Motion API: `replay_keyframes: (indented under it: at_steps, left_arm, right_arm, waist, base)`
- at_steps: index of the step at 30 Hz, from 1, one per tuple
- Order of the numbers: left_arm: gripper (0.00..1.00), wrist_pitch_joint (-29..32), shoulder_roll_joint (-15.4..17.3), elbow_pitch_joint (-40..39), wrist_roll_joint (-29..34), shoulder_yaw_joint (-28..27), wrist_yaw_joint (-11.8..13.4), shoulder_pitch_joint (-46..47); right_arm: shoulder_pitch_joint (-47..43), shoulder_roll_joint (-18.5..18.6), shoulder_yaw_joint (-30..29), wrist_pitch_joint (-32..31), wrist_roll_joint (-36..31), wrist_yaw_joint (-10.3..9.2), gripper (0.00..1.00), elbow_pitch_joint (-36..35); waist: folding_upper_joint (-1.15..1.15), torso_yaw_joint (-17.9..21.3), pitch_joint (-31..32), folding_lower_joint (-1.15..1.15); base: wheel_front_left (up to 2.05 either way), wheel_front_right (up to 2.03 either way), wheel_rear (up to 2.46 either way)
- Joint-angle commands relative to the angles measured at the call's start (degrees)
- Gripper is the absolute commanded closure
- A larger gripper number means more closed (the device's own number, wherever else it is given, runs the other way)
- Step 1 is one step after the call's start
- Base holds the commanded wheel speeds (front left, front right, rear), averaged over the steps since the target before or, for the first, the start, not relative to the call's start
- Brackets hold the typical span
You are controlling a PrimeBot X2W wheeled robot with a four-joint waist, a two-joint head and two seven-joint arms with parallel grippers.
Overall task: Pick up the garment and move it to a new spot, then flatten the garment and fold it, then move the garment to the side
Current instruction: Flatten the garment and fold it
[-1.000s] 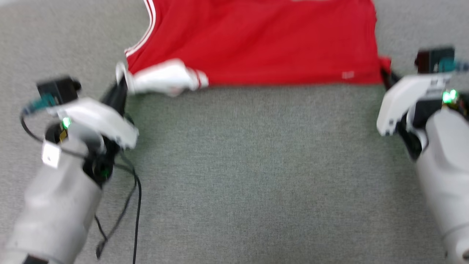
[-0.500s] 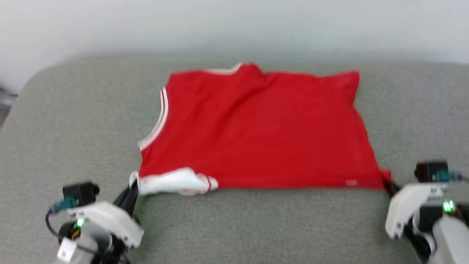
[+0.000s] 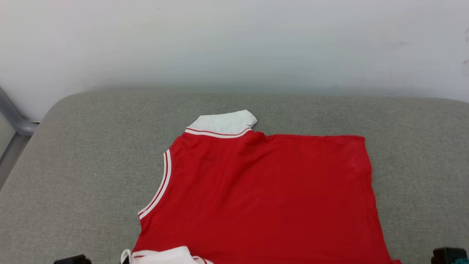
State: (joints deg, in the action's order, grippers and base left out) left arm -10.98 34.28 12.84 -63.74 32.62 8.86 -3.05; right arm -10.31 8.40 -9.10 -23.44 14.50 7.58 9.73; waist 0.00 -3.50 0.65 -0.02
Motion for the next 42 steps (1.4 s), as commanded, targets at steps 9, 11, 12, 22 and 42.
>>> replay_keyframes:
  at_steps: [9, 11, 12, 22, 42]
  left_arm:
    - [1.0, 1.4, 5.1, -12.1, 0.5, -2.1, 6.0, -2.8]
    - [1.0, 1.9, 5.1, -13.2, 1.5, -1.5, 5.8, -1.1]
    - [1.0, 1.8, 5.0, -13.4, 2.1, -1.4, 5.6, 0.0]
    - [1.0, 0.3, 0.9, -8.4, 5.9, -0.3, 1.6, 12.1]
    - [0.0, 2.6, -6.0, 8.7, 3.5, 1.9, -7.2, 22.6]
  right_arm:
    - [-6.0, -3.7, -3.3, -7.2, -3.0, -0.15, 1.0, -14.1]
    - [-4.2, -3.8, -2.8, -7.6, -3.6, -0.14, 1.0, -15.7]
    - [-3.4, -3.9, -2.6, -7.7, -3.8, -0.14, 1.0, -16.3]
    - [7.4, -4.0, -1.6, -5.7, -5.3, -0.14, 1.0, -14.5]
    - [17.3, -3.8, 0.5, 9.1, -4.9, -0.12, 0.0, -0.5]
  waist:
    - [0.0, 0.0, -1.2, 0.02]
    - [0.0, 0.2, -2.0, 0.02]
    - [0.0, 0.2, -2.5, 0.02]
    - [0.0, 0.7, -9.0, 0.02]
    - [0.0, 0.5, -14.5, 0.02]
  base:
    - [0.0, 0.0, 0.0]
    - [0.0, 0.0, 0.0]
    - [0.0, 0.0, 0.0]
    - [0.0, 0.0, 0.0]
    - [0.0, 0.0, 0.0]
